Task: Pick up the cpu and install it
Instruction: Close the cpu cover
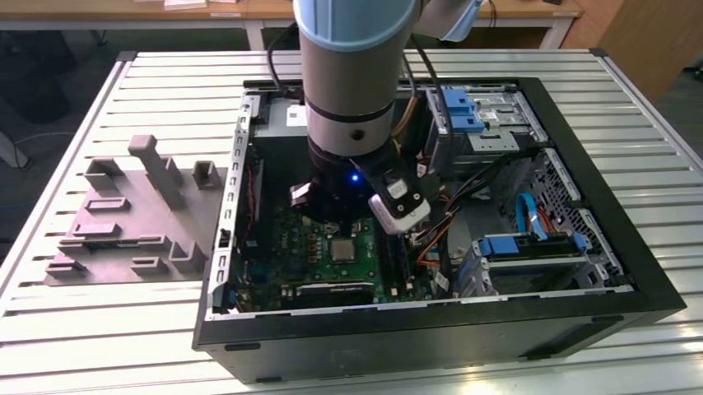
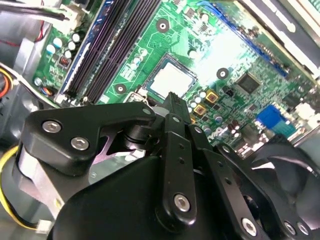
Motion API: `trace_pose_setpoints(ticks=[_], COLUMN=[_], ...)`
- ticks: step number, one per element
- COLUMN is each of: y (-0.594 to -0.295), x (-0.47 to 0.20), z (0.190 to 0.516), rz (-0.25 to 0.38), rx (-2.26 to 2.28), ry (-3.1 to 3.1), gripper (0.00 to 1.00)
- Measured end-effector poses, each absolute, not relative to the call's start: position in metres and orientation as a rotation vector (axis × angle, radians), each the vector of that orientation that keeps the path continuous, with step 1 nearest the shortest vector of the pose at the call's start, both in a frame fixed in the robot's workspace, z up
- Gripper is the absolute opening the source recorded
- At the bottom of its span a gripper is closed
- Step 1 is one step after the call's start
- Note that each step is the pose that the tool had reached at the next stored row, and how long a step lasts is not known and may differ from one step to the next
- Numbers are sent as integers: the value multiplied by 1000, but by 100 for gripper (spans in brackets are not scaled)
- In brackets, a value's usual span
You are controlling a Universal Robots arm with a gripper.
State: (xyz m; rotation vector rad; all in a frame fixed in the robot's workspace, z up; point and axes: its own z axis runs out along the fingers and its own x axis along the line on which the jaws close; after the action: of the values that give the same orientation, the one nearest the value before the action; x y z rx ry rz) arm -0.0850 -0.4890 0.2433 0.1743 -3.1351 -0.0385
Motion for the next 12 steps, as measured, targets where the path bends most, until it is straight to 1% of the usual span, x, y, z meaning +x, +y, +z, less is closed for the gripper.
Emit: trace_pose_setpoints(ticks=[12], y=[-489], x=[-84], z=[241], rz=[-38], rx=[463], ry=[-3103], gripper=[11])
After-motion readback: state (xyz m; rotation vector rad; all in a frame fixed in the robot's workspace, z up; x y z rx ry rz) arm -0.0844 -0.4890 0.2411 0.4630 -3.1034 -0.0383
